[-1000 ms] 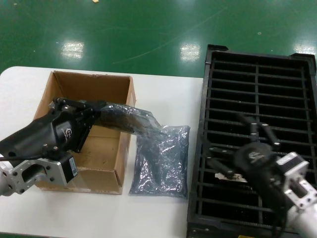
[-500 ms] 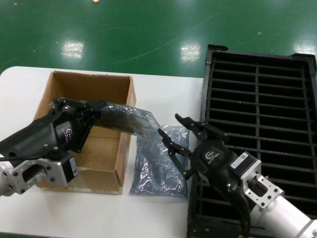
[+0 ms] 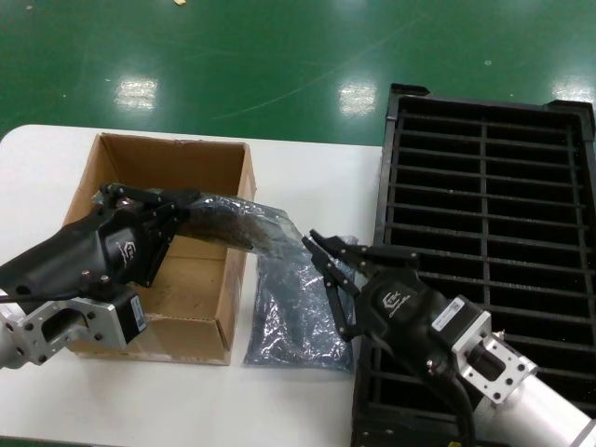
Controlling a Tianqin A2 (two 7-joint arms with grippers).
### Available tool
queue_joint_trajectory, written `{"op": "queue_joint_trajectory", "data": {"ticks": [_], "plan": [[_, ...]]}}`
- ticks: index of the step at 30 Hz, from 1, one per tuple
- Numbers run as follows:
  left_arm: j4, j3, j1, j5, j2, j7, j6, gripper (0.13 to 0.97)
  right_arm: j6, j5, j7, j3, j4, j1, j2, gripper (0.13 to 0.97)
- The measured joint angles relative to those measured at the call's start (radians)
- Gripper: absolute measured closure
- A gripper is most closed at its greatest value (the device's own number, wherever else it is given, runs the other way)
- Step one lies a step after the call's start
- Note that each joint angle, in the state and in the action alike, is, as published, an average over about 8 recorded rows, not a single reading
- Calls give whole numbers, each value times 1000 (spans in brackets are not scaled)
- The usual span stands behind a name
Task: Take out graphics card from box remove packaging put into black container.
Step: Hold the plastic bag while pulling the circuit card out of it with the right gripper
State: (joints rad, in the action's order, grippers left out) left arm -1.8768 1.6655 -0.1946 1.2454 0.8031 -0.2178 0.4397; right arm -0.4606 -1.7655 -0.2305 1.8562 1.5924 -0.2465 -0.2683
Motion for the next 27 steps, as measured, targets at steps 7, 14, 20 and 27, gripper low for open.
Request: {"op": "queue_joint_trajectory", "data": {"ticks": [7,14,20,27], "plan": [[0,0,0,0,0,0,0,957,-23,1,-11,21,6,2,-10,936],[0,0,0,0,0,0,0,957,-32,5,-21,37,-38,-33,5,958],[0,0,0,0,0,0,0,957,-34,6,-35,36,-79,-67,15,959],[0,0,0,0,0,0,0,957,-38,2,-40,27,-87,-76,6,960]]}}
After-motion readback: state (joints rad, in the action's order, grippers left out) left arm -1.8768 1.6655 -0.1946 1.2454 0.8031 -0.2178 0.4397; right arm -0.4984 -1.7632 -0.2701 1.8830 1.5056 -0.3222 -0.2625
